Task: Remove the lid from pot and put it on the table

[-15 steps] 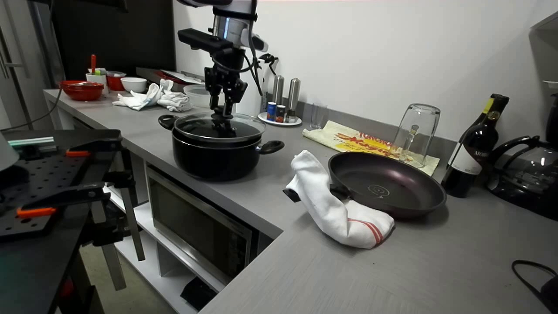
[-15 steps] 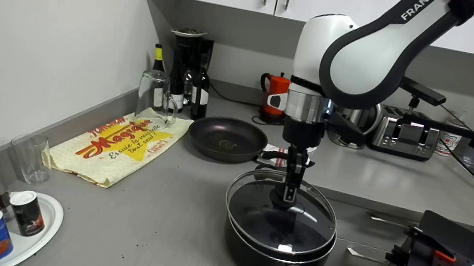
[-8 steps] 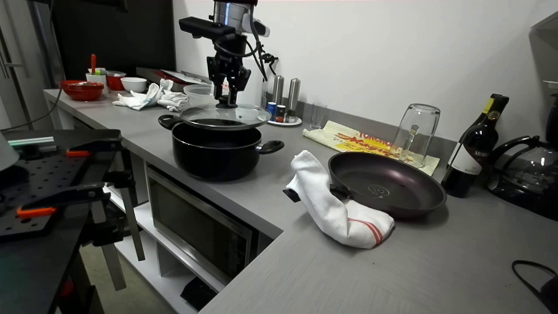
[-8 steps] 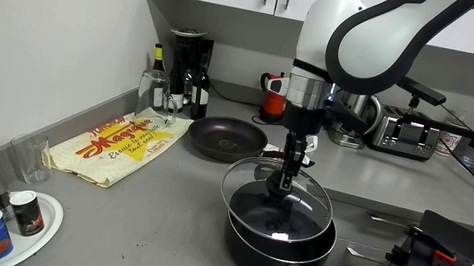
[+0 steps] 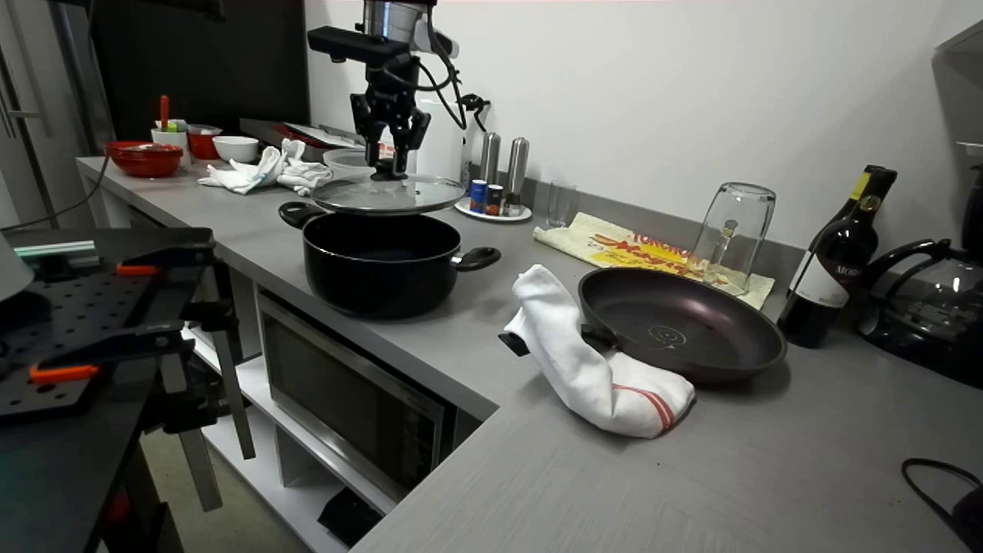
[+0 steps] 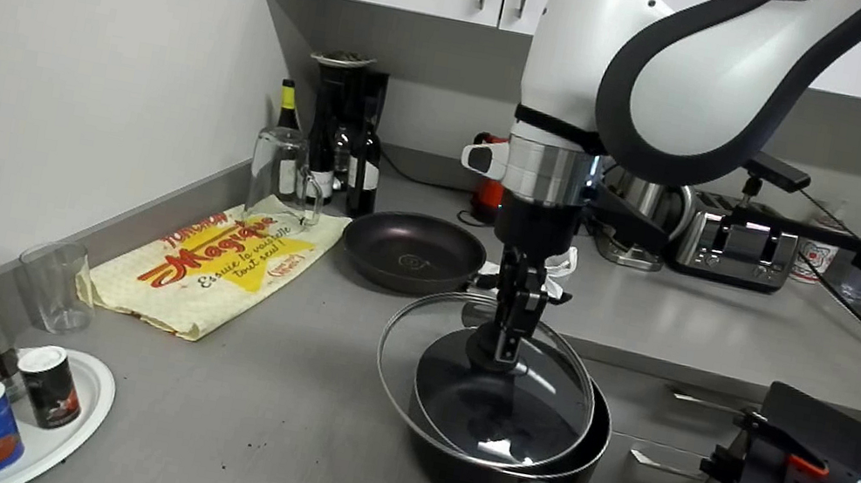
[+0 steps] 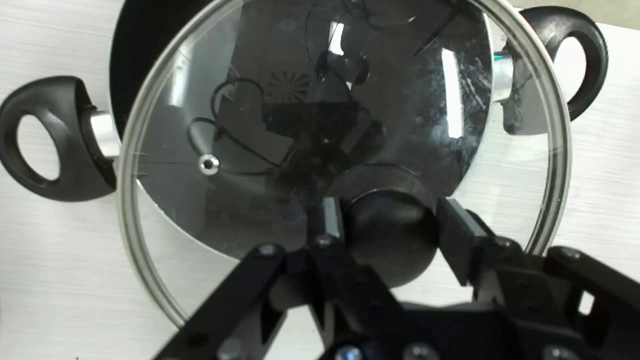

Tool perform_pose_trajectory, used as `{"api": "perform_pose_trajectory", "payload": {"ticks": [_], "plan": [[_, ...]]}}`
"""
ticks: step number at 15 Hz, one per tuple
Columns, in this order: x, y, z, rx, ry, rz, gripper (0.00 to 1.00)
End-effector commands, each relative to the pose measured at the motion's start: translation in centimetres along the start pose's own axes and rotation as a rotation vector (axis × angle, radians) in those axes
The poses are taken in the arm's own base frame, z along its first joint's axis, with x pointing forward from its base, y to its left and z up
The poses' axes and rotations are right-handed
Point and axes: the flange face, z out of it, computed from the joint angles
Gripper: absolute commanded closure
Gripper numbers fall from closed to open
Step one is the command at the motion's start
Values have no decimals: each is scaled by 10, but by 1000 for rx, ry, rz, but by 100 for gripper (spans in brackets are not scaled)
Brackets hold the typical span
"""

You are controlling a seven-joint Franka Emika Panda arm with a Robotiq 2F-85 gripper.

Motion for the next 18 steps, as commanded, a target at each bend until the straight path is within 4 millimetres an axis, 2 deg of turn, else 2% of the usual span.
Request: {"api": "perform_pose_trajectory", "payload": {"ticks": [1,5,9,14,18], "plan": [[21,-18,-19,-35,19,-83,76],[46,-33,-27,-54,45,-152,76],[75,-36,-29,-67,60,-206,76],[117,-39,-21,-66,73,-262,76],[147,-50,-9,-46,75,-304,76]]}}
